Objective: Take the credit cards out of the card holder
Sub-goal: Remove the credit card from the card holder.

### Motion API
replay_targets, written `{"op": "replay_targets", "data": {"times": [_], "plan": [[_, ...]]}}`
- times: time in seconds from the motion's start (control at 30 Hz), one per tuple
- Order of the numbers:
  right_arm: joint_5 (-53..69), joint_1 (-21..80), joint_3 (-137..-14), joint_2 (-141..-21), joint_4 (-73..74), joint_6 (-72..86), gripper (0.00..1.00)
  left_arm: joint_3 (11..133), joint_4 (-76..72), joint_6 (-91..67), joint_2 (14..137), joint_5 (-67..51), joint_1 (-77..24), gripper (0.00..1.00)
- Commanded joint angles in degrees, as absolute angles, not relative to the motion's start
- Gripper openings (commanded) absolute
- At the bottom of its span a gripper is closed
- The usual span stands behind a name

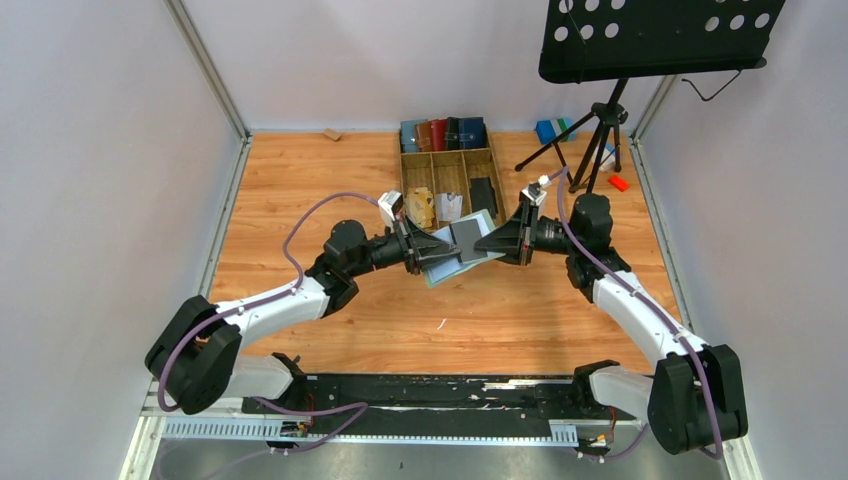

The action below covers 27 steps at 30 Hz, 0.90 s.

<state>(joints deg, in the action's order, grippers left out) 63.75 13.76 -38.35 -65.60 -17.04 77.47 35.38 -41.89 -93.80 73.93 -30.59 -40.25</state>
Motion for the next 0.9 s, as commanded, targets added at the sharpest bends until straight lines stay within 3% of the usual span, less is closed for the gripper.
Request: {"op": "replay_targets", "data": {"times": [0.0, 0.07, 0.2, 0.3, 0.47, 0.87], "plan": [[64.34, 14.15, -39.23, -65.99, -18.54, 76.83, 0.28, 34.78, -45.37, -93.94, 71.74, -28.76, -40.27, 0.00], [64.42, 14.15, -39.90, -66.00, -18.54, 76.53, 0.36, 34.63, -44.28, -93.50, 71.46, -28.74, -40.25, 0.00], [64.10, 13.86, -40.12, -65.68, -18.28, 76.23, 0.38, 34.68, -42.48, -92.87, 70.90, -28.92, -40.25, 0.00], [63.85, 13.01, -39.60, -65.35, -17.87, 76.21, 0.31, 34.55, -41.44, -92.42, 70.39, -29.08, -40.19, 0.00], [63.34, 11.87, -38.23, -65.11, -17.08, 76.28, 0.07, 34.50, -39.36, -91.68, 69.27, -29.65, -39.80, 0.00], [62.48, 10.92, -37.79, -64.50, -16.18, 76.36, 0.02, 33.28, -37.97, -91.31, 66.96, -30.23, -38.22, 0.00]]}}
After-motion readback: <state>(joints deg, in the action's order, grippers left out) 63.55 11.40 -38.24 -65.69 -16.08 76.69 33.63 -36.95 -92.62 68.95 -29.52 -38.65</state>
